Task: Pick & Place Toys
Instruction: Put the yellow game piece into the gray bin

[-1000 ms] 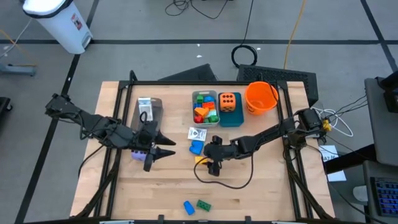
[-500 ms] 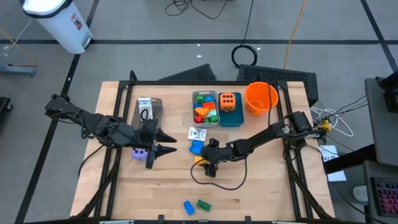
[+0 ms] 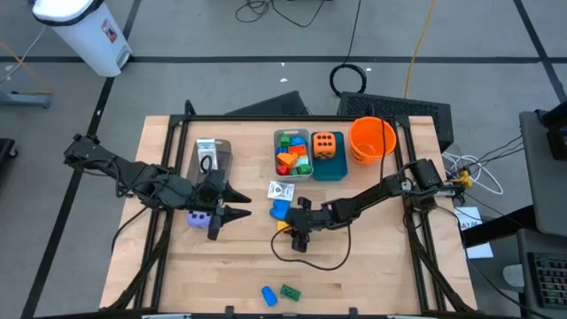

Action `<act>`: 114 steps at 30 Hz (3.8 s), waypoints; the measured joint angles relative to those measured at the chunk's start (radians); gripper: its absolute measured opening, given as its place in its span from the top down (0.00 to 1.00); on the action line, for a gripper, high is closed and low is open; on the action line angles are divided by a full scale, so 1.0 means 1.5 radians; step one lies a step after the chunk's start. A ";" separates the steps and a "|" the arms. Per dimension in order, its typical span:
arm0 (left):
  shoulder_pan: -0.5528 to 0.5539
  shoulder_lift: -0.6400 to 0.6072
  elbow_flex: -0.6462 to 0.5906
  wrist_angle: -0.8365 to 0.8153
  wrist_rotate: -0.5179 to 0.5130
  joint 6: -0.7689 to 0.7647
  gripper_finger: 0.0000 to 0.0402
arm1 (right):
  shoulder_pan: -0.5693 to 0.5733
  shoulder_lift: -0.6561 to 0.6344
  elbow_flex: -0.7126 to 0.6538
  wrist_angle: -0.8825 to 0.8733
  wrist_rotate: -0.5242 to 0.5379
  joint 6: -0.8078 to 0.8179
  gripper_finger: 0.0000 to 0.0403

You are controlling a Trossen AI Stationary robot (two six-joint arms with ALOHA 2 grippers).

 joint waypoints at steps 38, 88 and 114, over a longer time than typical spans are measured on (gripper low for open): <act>0.257 0.000 -0.001 0.016 0.093 -0.143 0.54 | -0.195 -0.347 0.156 -0.258 0.024 -0.282 0.67; 0.463 0.218 0.000 0.316 0.405 -0.247 0.54 | -0.165 -0.358 0.166 -0.249 0.089 -0.388 0.67; 0.470 0.244 -0.001 0.363 0.478 -0.224 0.65 | -0.175 -0.359 0.166 -0.271 0.130 -0.347 0.54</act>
